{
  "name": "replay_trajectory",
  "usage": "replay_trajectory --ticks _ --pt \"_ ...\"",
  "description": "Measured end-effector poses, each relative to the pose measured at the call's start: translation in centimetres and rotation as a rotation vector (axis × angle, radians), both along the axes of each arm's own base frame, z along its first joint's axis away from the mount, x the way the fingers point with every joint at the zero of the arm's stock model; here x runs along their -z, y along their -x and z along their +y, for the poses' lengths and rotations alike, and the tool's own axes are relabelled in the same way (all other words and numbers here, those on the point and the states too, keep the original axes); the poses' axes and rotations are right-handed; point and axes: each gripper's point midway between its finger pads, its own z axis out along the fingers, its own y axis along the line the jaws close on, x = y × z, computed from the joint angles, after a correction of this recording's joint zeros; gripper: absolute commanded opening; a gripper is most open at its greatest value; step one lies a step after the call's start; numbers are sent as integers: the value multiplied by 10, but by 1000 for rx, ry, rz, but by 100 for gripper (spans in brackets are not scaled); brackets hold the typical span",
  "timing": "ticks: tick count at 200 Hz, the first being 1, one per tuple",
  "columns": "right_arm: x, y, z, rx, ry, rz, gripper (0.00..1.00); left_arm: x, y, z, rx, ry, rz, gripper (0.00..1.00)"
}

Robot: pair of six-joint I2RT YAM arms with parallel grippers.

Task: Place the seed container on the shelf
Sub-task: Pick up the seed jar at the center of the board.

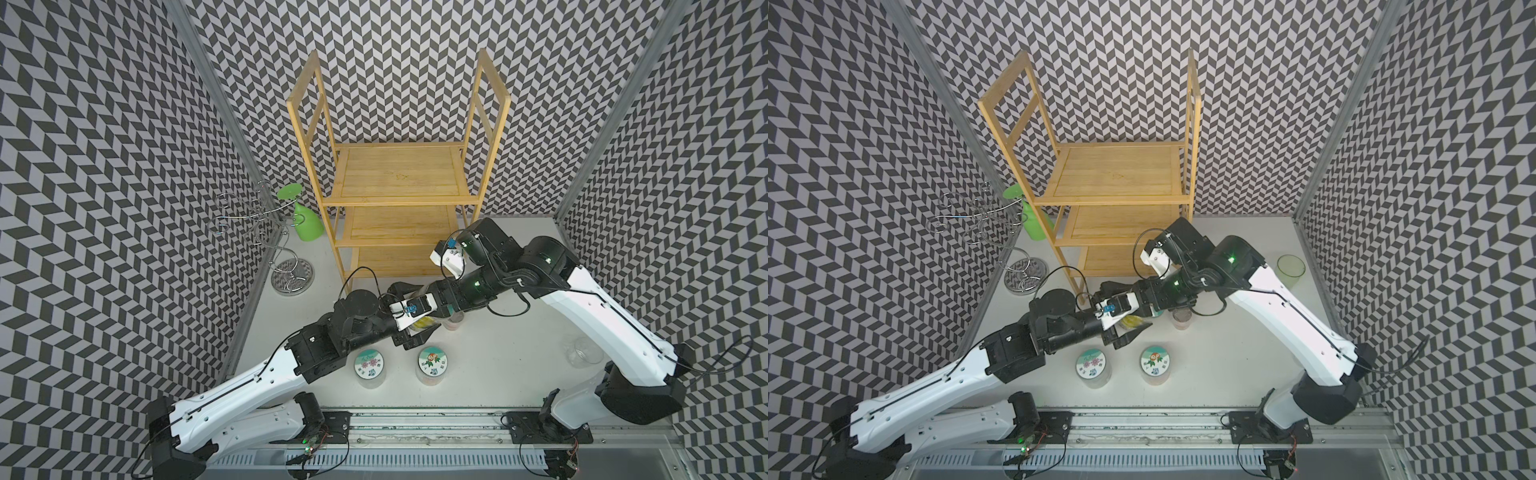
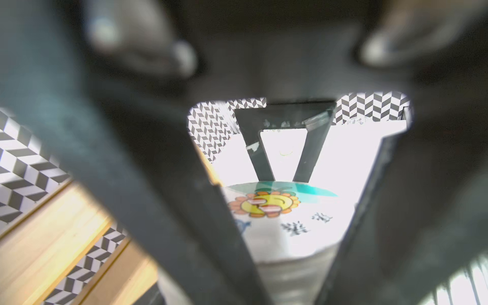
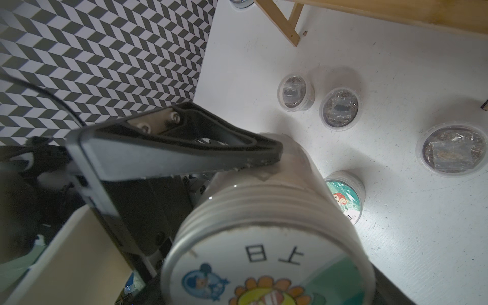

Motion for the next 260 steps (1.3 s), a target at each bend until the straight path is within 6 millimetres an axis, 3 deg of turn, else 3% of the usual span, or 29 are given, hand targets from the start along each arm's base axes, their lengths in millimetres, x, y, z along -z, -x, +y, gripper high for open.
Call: replay_trajectory --ticks 142,225,260 --pt "-9 -1 4 -3 -21 -19 94 -6 4 8 -6 8 -3 76" --pt "-22 -17 -3 47 -51 -47 100 3 5 15 -21 -29 21 75" --pt "-26 -37 -22 143 -39 -84 99 -4 7 29 -66 -11 26 76"
